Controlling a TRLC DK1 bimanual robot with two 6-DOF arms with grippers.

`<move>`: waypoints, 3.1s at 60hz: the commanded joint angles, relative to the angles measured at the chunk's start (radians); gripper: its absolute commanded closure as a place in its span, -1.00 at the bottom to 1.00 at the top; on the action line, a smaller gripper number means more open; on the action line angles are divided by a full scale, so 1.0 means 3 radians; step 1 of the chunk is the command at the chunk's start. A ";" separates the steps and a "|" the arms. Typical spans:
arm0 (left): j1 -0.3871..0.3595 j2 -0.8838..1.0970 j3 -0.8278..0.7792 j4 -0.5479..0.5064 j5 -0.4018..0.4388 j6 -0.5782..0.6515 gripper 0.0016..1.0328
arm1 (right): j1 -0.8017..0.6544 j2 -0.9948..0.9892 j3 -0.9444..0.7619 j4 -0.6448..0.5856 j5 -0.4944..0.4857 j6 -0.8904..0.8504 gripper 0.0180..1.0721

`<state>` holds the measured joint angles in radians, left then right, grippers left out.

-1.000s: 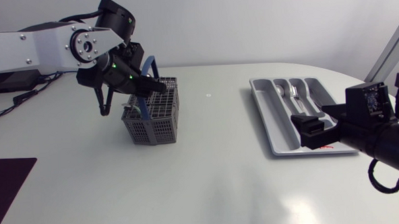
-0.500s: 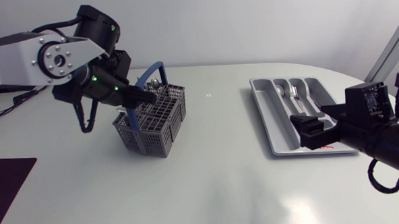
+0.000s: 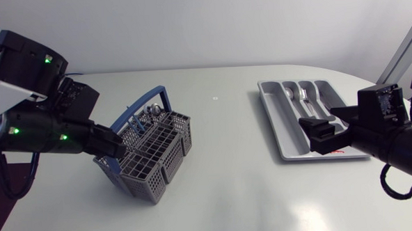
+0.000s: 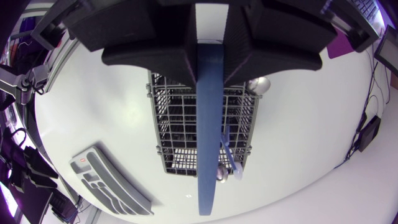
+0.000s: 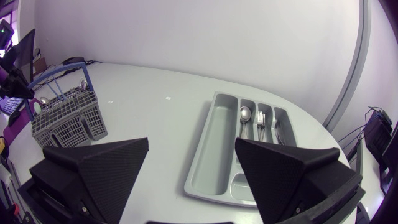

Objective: Unload the cutlery basket into the drawer organizer.

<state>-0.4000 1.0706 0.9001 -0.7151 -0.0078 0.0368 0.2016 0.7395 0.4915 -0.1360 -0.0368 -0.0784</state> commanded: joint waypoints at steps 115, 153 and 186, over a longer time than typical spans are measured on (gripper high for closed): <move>0.0086 -0.0368 -0.0474 0.0031 0.0067 0.0353 -0.64 | 0.1460 0.4407 0.3950 -0.0488 -0.0741 -0.1094 -0.61; 0.0249 -0.0266 -0.0582 0.0287 0.0067 0.0440 -0.64 | 0.1516 0.4417 0.3695 -0.0170 -0.0624 -0.1037 0.66; 0.0413 -0.0281 -0.0607 0.0441 0.0072 0.0660 -0.64 | 0.1532 0.3195 0.1992 0.0126 -0.0266 -0.0848 0.69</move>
<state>-0.2806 0.9810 0.7380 -0.6048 0.0284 0.2111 0.6533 1.7618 1.1690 -0.0776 -0.1291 -0.3180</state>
